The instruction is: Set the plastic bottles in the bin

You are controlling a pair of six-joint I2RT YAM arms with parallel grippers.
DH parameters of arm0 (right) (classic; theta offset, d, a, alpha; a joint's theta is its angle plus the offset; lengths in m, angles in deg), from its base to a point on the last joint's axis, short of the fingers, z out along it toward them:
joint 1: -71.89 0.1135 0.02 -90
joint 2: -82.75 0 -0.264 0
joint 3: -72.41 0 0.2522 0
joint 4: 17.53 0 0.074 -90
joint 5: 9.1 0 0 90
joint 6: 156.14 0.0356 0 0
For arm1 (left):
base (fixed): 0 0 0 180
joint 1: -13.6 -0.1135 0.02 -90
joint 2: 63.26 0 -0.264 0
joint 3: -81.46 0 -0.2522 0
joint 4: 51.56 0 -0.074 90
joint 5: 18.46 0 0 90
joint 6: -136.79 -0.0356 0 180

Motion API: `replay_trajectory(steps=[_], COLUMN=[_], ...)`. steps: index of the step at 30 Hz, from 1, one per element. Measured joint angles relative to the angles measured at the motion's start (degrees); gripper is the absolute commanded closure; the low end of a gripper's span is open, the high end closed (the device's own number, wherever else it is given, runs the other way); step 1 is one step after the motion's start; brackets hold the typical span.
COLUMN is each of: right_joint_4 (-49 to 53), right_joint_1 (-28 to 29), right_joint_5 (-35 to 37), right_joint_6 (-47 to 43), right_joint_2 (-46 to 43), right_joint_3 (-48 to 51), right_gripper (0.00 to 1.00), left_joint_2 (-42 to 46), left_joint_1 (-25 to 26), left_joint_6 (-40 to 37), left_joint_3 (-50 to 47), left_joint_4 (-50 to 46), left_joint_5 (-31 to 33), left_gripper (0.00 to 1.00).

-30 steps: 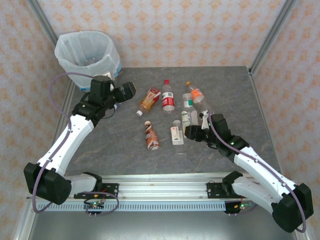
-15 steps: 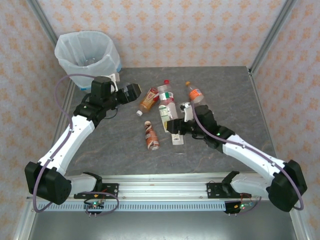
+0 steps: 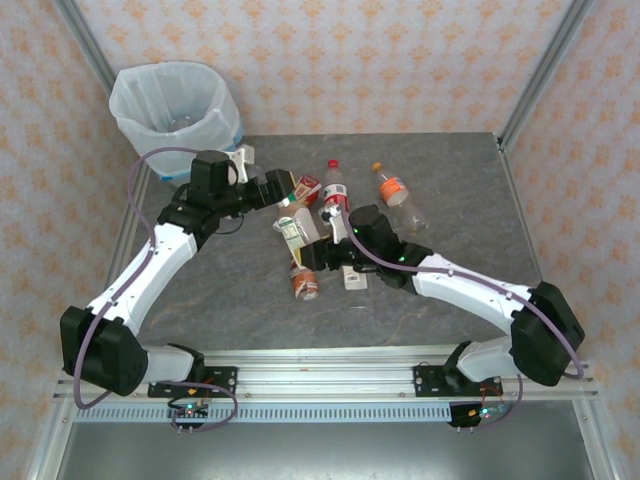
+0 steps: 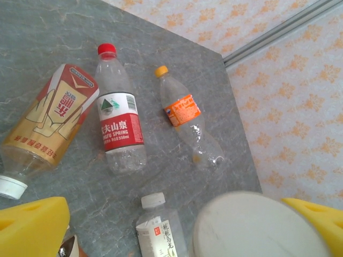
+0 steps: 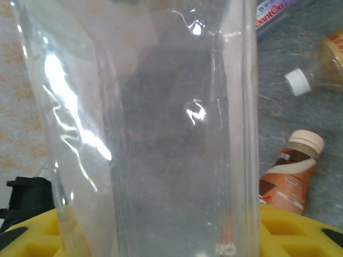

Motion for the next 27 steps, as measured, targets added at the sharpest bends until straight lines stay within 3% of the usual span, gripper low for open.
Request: replay_trajectory(steps=[5, 19, 23, 27], right_joint_4=[-0.9, -2.7, -3.9, -5.2], right_joint_1=[0.1, 0.1, 0.2, 0.4], right_joint_5=[-1.2, -2.2, -2.2, -2.1], right_joint_6=[0.2, 1.1, 1.4, 1.7], right_joint_2=[0.7, 1.7, 2.0, 2.1], right_joint_3=[0.0, 0.0, 0.0, 0.0], right_gripper=[1.00, 0.98, 0.82, 0.55], left_joint_2=[0.1, 0.5, 1.1, 2.1], left_joint_1=[0.8, 3.5, 3.5, 3.5], left_joint_6=[-0.7, -2.1, -1.7, -1.7], left_joint_3=[0.0, 0.6, 0.8, 0.8], left_joint_4=[0.4, 0.4, 0.4, 0.5], left_joint_5=[0.2, 2.9, 3.7, 4.7], left_gripper=[0.28, 0.57, 0.65, 0.67])
